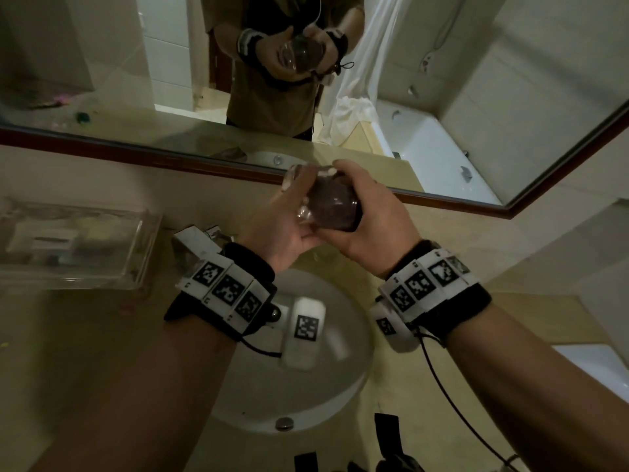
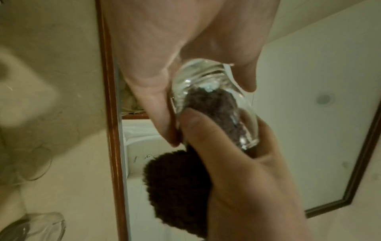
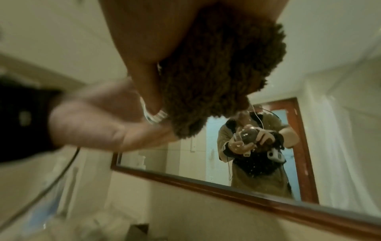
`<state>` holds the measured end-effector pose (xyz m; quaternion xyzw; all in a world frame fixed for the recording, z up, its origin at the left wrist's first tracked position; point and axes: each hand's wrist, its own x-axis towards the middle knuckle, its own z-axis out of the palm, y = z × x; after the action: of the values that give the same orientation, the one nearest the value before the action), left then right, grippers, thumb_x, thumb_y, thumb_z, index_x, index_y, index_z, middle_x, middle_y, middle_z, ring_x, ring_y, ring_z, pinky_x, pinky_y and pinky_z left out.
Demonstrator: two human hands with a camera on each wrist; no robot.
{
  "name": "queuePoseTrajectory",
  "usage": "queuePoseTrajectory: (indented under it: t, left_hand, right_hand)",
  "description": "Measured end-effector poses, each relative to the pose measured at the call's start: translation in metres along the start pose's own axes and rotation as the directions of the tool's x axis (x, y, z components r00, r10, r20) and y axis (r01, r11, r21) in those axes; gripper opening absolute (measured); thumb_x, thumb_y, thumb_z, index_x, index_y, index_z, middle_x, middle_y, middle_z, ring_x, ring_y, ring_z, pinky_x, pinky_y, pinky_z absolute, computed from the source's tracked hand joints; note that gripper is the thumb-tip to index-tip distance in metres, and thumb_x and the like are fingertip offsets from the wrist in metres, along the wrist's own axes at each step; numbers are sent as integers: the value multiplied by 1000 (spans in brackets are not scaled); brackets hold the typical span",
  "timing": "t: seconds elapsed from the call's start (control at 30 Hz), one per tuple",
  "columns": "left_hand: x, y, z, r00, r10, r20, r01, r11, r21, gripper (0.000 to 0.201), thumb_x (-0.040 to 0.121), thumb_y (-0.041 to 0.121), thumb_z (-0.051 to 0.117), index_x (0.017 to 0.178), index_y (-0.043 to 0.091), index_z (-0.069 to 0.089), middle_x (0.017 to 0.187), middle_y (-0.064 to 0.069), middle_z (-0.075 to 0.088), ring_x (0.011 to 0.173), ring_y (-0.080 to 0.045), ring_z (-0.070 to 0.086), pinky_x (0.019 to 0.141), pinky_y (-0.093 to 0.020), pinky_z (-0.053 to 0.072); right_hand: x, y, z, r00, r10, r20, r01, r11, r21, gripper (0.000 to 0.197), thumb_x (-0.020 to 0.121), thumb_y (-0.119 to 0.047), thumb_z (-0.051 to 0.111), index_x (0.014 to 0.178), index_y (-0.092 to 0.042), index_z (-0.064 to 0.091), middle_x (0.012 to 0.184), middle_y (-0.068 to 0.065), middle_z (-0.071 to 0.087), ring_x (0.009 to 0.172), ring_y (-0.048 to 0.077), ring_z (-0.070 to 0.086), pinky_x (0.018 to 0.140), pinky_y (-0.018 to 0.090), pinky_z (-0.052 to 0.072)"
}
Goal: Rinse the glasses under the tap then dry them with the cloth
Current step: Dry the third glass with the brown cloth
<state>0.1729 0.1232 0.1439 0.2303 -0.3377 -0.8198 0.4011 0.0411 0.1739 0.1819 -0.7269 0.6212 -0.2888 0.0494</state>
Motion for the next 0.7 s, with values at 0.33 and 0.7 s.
queuePoseTrajectory:
  t: [0.33,0.7]
  left_hand:
    - [8,-1,-4,992,113,-61,-108,991,82,63,82,28,70,136,7,46,129,-16,59,109,-28,66,71,-38,57]
    - [9,5,-4,982,141,-123,-130,987,89,37,83,24,73,114,16,56,123,-12,62,106,-28,66,74,-47,57]
  right_hand:
    - [8,10,0,943,298,145,-330,814,478,76,57,-19,89,120,-25,48,104,-9,62,92,7,62,88,31,52]
    - [5,8,6,978,187,87,-205,922,329,104,58,-27,88,142,-29,26,113,-4,62,98,10,63,88,25,50]
